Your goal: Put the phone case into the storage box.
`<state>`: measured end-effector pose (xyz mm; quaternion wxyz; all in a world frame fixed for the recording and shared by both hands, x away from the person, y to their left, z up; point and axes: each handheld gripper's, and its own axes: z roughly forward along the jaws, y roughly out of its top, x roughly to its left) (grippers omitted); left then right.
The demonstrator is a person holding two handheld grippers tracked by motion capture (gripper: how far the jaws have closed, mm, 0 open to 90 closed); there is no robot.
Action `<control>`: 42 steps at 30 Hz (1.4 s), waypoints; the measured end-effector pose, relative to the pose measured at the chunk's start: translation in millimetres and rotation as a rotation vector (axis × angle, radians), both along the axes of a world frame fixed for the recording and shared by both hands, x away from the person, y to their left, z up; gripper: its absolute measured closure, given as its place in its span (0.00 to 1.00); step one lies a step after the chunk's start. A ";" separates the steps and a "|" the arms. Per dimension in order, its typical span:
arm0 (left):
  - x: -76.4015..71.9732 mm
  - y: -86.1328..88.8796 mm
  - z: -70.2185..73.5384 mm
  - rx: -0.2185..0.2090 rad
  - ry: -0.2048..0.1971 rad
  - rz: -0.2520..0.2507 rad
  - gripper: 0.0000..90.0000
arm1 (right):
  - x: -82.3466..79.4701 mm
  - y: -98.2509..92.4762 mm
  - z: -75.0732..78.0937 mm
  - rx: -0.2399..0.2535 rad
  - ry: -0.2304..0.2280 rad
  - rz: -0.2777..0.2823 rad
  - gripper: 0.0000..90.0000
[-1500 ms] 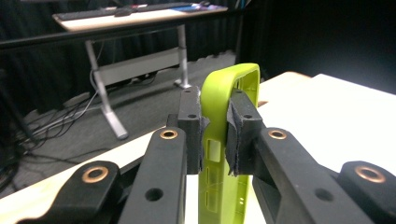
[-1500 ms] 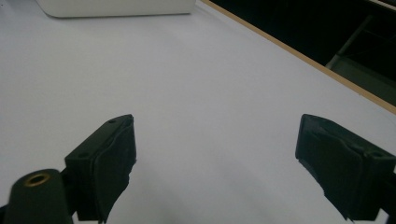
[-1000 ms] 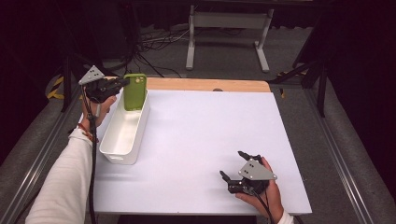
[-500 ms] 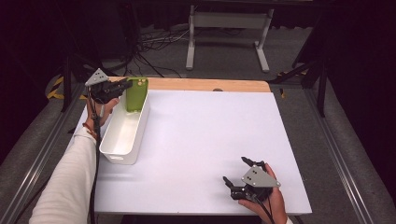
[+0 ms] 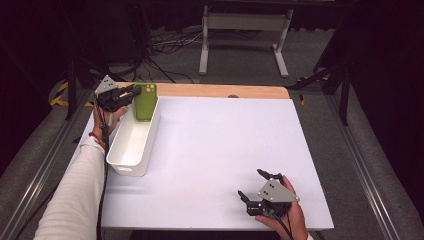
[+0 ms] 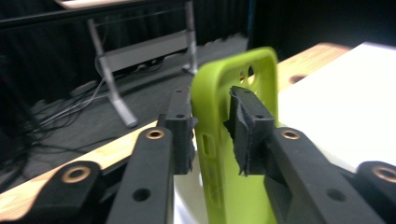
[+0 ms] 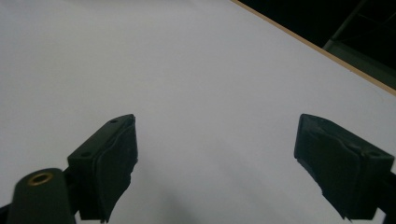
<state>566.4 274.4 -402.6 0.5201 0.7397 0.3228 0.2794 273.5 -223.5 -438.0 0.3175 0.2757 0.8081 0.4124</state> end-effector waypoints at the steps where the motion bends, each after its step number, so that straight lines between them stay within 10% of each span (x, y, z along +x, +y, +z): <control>1: 0.7 -1.1 -1.2 0.016 0.005 0.001 0.76 | -0.3 -0.2 0.1 0.003 -0.002 0.003 0.16; 10: 2.0 -7.1 -1.9 0.103 0.013 0.060 0.62 | -1.3 -1.1 2.3 -0.003 -0.014 0.004 0.16; 24: -11.5 -5.3 16.2 0.080 -0.010 0.134 0.31 | 0.2 -3.7 6.6 0.011 -0.041 -0.022 0.16; 42: -50.1 -14.3 46.9 0.033 -0.060 0.043 0.09 | 6.9 3.3 10.1 0.024 -0.064 -0.002 0.16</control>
